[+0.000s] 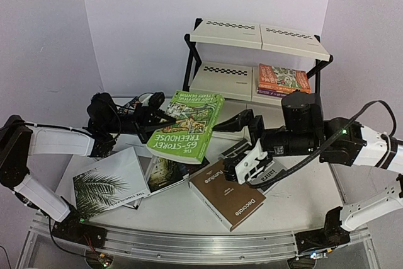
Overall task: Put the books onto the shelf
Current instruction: Pass from the left arm to the right
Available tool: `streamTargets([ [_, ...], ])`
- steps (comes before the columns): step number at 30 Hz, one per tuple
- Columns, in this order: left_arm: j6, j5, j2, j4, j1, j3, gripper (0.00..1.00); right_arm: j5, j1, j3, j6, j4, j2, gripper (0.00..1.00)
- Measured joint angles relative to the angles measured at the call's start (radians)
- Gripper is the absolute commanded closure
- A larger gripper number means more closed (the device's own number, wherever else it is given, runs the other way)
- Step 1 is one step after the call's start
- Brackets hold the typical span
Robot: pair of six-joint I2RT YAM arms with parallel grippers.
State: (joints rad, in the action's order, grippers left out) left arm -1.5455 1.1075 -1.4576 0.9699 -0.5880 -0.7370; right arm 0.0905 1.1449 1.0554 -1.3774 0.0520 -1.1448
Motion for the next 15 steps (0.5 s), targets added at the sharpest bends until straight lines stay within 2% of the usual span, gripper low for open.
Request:
streamTargets([
  [8, 0.001, 0.014, 0.008, 0.000, -0.007, 0.020, 0.96, -0.056, 0.017, 0.001, -0.147, 0.060, -0.045, 0.25],
  [15, 0.005, 0.018, 0.030, 0.000, -0.025, 0.044, 0.96, -0.100, 0.017, 0.018, -0.206, 0.079, -0.110, 0.47],
])
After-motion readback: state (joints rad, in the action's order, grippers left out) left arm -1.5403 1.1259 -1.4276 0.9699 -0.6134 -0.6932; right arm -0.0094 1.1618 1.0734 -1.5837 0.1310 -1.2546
